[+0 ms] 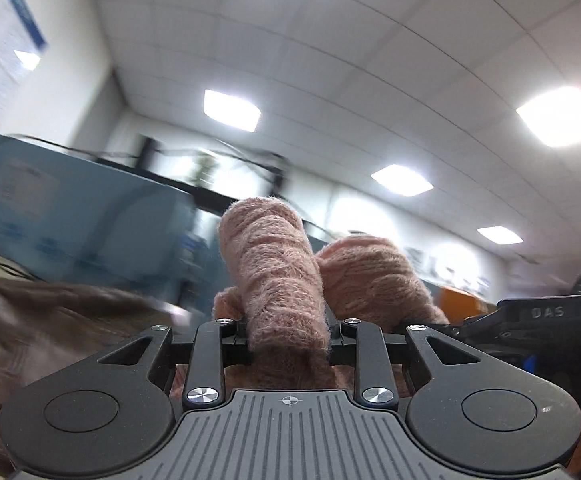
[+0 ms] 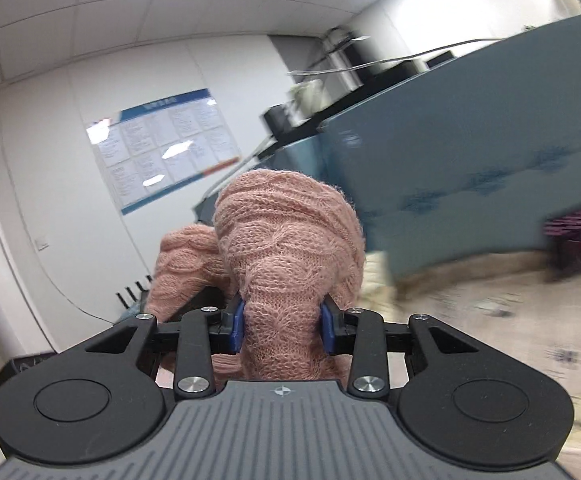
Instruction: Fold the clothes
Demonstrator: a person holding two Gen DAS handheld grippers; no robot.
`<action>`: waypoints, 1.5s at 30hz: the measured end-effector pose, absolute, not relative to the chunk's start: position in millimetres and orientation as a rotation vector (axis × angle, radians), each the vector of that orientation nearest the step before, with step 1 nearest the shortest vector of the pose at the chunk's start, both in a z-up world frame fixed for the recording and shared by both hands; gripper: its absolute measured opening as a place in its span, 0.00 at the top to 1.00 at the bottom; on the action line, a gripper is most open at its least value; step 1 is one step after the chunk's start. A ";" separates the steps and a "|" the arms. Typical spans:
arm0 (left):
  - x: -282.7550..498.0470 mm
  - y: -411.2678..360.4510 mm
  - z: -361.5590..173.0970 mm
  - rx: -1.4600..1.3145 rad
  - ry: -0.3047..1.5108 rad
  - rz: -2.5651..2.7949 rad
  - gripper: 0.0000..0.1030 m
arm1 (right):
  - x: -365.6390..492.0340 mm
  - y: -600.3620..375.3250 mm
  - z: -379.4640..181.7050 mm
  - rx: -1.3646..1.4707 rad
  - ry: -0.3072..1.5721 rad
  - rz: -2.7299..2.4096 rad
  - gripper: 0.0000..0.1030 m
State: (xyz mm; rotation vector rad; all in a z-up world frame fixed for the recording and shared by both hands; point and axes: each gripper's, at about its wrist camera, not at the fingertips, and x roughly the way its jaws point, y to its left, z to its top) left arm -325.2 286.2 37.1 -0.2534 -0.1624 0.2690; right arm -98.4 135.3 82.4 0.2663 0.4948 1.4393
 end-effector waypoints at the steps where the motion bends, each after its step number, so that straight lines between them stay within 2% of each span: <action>1: -316.6 278.6 38.4 -0.278 -0.136 0.228 0.74 | -90.0 117.3 80.7 0.268 0.518 1.417 0.68; 7: -257.2 240.7 27.5 -0.417 0.070 0.016 0.74 | -44.7 24.1 61.5 0.297 0.633 1.200 0.68; 11: -218.5 218.5 19.2 -0.392 0.188 -0.038 0.69 | -29.4 -19.5 46.2 0.284 0.658 1.075 0.66; 13: -204.3 211.3 16.1 -0.356 0.252 -0.020 0.58 | -26.0 -32.9 36.1 0.267 0.647 0.989 0.52; 15: -199.0 209.1 14.0 -0.324 0.286 0.026 0.32 | -27.1 -39.0 28.8 0.215 0.609 0.880 0.44; 16: -199.4 209.5 13.6 -0.316 0.287 0.043 0.22 | -29.6 -41.7 27.0 0.187 0.571 0.855 0.39; 17: -201.5 211.4 13.8 -0.317 0.283 0.058 0.20 | -32.2 -44.3 25.3 0.159 0.532 0.831 0.35; 18: -205.5 214.9 14.6 -0.327 0.271 0.072 0.18 | -37.0 -45.9 25.2 0.141 0.490 0.823 0.27; 19: -209.4 218.3 15.4 -0.337 0.260 0.085 0.17 | -41.0 -47.7 25.3 0.131 0.452 0.827 0.21; 24: -223.2 235.0 25.7 -0.361 0.213 0.241 0.14 | -64.8 -32.1 25.9 0.056 0.382 1.059 0.17; 25: -223.5 238.6 28.5 -0.366 0.214 0.268 0.14 | -70.7 -23.1 24.6 0.021 0.391 1.120 0.13; 30: -224.1 252.3 31.6 -0.415 0.213 0.306 0.13 | -93.3 31.2 15.1 -0.131 0.517 1.335 0.12; 34: -223.9 259.4 29.2 -0.451 0.226 0.311 0.13 | -92.1 61.2 4.0 -0.239 0.511 1.252 0.09; 39: -217.7 259.0 22.9 -0.469 0.246 0.256 0.13 | -72.7 50.3 -0.7 -0.145 0.541 1.211 0.19; 41: -214.1 258.8 17.5 -0.485 0.265 0.236 0.13 | -65.5 42.0 0.5 -0.095 0.555 1.200 0.33; 43: -211.3 258.3 11.0 -0.505 0.284 0.217 0.13 | -58.9 35.4 0.0 -0.050 0.563 1.170 0.60; 45: -206.0 255.4 6.2 -0.503 0.319 0.187 0.13 | -53.0 28.4 -0.5 -0.004 0.567 1.149 0.74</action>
